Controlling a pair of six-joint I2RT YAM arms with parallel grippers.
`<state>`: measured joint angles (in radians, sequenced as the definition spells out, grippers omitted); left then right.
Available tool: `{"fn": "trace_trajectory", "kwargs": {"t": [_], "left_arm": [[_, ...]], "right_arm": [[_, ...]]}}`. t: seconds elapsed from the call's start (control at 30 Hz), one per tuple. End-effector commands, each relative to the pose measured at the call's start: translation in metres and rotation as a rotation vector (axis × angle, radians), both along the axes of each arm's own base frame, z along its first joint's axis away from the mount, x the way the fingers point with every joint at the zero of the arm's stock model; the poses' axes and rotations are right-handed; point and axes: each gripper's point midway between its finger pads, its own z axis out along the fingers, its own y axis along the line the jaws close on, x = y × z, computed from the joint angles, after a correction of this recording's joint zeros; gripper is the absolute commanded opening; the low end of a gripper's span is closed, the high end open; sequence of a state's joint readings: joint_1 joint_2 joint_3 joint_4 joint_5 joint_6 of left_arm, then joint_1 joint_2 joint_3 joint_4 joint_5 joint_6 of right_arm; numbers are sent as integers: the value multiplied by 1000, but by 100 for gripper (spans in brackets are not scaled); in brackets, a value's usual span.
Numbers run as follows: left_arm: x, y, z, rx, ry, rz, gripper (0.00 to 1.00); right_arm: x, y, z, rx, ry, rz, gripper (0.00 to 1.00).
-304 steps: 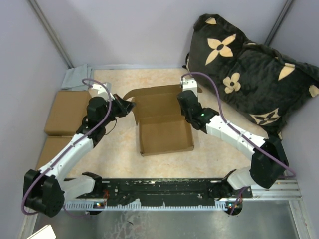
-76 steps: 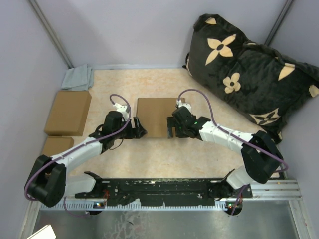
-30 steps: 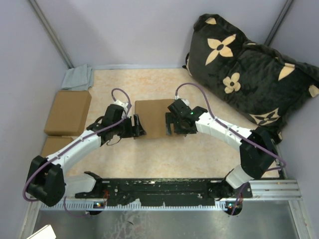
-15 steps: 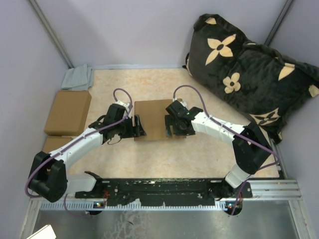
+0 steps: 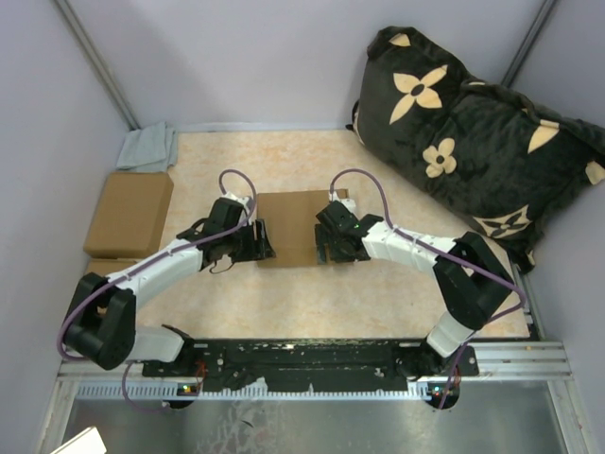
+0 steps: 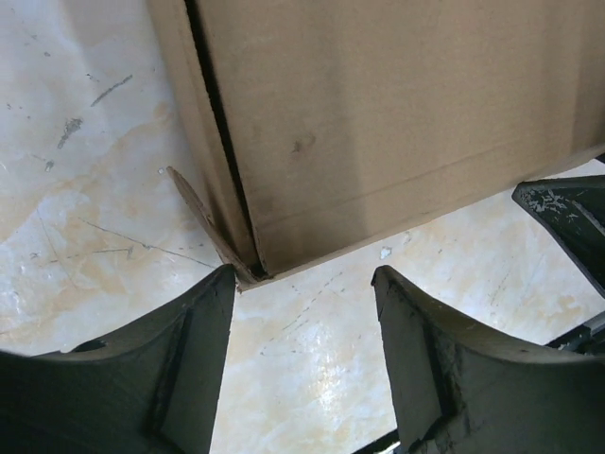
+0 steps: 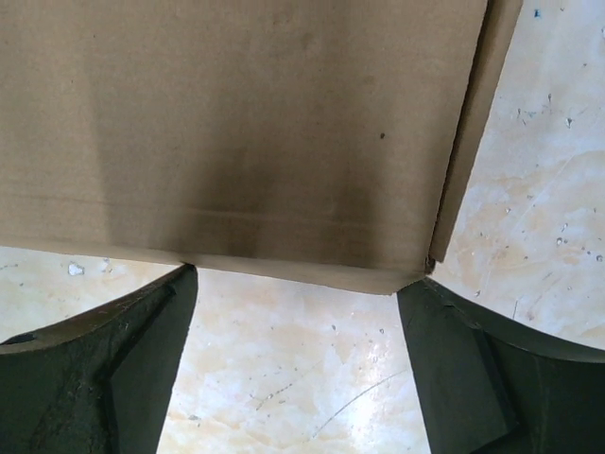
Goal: Fold the paper box
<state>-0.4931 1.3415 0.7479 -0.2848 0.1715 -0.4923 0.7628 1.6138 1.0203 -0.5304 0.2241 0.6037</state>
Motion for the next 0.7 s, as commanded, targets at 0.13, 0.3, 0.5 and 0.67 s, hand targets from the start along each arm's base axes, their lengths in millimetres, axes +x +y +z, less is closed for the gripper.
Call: {"fn": "trace_trajectory", "kwargs": {"t": [0.13,0.3,0.5,0.67], "left_arm": [[16,-5,1,-27,-80,32,63],[14,-3,19,-52,-136,35,63],[6,-14,30,-101,-130,-38,63],[3,-9,33,-72,-125,-46,64]], "right_arm": [[21,6,12,22,-117,-2,88],[21,4,39,53,-167,18,89],[13,21,54,126,-136,93,89],[6,21,58,140,-114,105,89]]}}
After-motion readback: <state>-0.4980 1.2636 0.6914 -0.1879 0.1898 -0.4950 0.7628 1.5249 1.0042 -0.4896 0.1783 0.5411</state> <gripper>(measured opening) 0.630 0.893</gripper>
